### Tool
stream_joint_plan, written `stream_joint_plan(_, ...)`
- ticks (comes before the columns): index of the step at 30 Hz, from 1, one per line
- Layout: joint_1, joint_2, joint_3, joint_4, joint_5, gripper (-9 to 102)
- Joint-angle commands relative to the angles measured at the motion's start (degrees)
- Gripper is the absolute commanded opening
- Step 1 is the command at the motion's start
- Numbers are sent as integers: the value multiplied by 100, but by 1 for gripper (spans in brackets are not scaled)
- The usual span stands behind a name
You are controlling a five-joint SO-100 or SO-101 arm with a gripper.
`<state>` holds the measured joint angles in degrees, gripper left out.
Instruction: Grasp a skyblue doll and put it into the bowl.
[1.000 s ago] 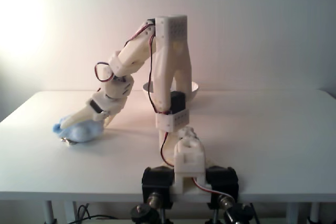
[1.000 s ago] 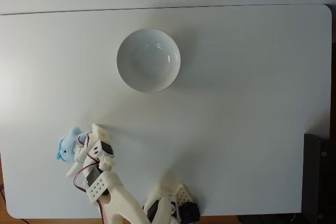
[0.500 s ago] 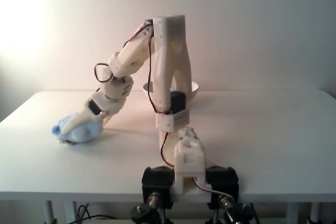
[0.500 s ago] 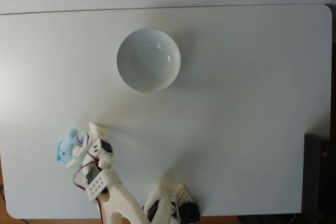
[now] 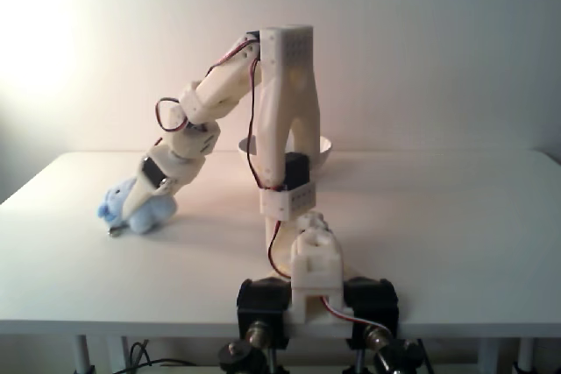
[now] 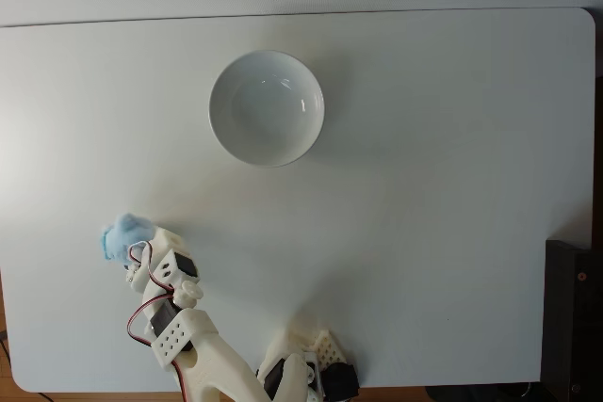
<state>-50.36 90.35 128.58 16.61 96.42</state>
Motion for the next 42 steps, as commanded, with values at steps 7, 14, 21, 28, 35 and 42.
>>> stream_joint_plan(7, 211, 870, -26, 26, 9, 2)
stream_joint_plan(14, 888, 1846, -26, 26, 18, 2)
stream_joint_plan(21, 1749, 2953, -97, -44, 18, 3)
stream_joint_plan(28, 2883, 3393, -123, -62, 18, 3)
stream_joint_plan(35, 3762, 3428, -404, -167, 18, 3)
stream_joint_plan(42, 4219, 1916, -1415, -782, 9, 3)
